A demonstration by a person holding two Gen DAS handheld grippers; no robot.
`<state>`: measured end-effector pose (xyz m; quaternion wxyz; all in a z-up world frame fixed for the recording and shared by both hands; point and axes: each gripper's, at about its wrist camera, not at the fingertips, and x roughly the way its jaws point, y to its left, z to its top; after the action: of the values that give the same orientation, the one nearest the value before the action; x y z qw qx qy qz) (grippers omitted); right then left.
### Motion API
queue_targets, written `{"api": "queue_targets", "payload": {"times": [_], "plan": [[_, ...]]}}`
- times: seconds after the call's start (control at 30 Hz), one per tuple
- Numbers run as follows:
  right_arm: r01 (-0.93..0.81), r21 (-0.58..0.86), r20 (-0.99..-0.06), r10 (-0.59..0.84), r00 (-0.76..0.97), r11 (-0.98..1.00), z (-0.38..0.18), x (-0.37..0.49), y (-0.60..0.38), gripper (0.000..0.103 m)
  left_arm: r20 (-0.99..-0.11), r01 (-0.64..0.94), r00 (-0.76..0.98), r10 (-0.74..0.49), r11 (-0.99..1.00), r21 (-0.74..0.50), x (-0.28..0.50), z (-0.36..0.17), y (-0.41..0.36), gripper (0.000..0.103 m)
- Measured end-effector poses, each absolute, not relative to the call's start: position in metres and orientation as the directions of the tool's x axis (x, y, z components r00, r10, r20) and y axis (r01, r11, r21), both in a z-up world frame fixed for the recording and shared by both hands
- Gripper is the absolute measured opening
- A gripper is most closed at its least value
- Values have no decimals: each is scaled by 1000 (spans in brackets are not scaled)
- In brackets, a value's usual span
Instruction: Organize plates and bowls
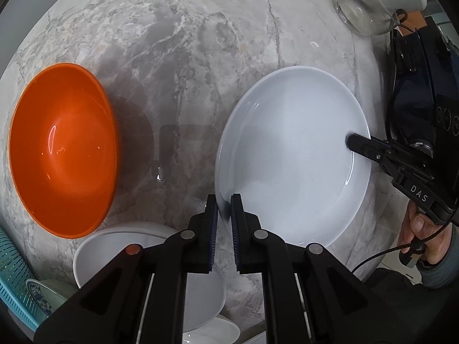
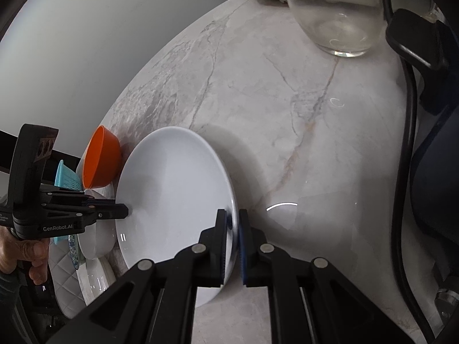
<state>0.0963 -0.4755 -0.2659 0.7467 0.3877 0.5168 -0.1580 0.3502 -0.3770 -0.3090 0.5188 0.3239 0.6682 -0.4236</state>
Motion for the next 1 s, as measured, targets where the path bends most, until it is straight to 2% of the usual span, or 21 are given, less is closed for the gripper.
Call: {"api": "queue_targets", "payload": {"times": [0.3, 0.47, 0.67, 0.77, 1.0], "plan": [[652, 422, -901, 214, 377, 630, -263, 89, -472, 21, -963, 874, -270, 10, 422, -240, 342, -316, -383, 8], [664, 432, -900, 238, 366, 611, -263, 86, -470, 22, -963, 874, -269, 14, 424, -238, 338, -320, -389, 9], [654, 438, -896, 245, 369, 617, -263, 84, -468, 21, -971, 893, -237, 28, 399, -206, 332, -320, -390, 10], [644, 416, -906, 230, 355, 643, -264, 85, -468, 11, -974, 902, -222, 38, 388, -190, 329, -320, -393, 10], [633, 420, -902, 223, 369, 650, -264, 84, -469, 10, -979, 905, -201, 36, 389, -172, 322, -320, -395, 9]]}}
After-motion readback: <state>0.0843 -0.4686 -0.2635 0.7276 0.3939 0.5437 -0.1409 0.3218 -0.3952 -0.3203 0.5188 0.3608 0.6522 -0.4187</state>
